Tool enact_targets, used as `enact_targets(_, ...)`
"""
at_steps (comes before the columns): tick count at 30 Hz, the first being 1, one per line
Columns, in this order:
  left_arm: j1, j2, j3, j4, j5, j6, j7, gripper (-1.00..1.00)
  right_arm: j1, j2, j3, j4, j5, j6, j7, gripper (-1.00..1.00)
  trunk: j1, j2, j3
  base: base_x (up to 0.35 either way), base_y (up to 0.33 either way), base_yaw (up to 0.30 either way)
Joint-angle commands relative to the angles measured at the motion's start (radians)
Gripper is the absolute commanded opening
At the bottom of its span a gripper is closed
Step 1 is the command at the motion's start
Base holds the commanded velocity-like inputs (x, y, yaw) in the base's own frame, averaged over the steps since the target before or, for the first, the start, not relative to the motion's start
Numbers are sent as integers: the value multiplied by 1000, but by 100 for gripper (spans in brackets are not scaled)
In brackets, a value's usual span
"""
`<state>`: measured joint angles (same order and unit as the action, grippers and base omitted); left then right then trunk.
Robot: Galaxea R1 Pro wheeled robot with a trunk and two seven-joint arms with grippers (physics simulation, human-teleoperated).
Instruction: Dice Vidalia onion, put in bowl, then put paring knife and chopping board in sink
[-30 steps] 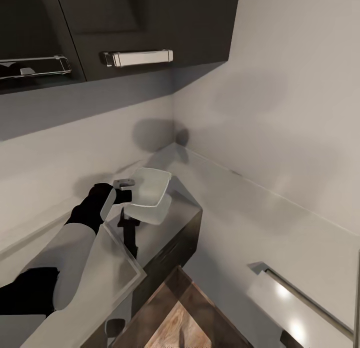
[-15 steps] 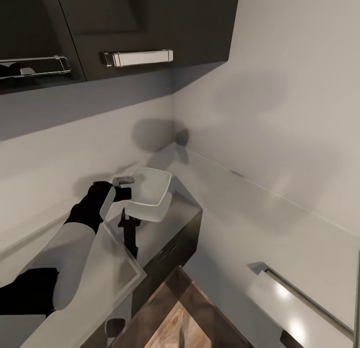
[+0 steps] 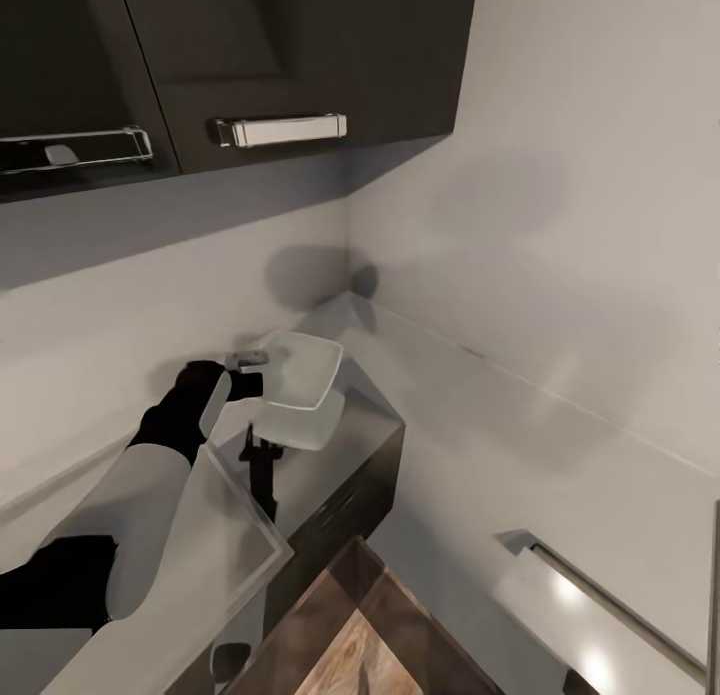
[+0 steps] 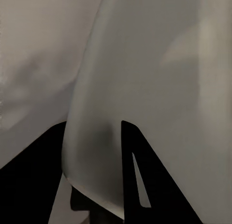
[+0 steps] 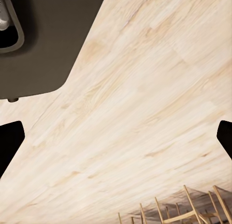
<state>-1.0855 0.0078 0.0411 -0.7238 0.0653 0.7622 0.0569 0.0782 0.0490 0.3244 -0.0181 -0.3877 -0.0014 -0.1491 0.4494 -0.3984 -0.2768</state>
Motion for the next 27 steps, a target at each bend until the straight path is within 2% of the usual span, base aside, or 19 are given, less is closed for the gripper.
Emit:
enact_targets(1,-1,0,0,-3,8,5,6,-100,0,0,8,-2,-10,0,-4,100,1,-2,0,0,0,0)
enact_targets(17,-1,0,0,-28,8,11,7,-100,1,-1,8,-3,-10,-2,-4,100,1,-2,25,-7,0,0)
enact_targets(27,-1,0,3,-47,8,12,9,-100,0,0,7,-4,-10,-2,-4,100,1,-2,41,-280,0,0)
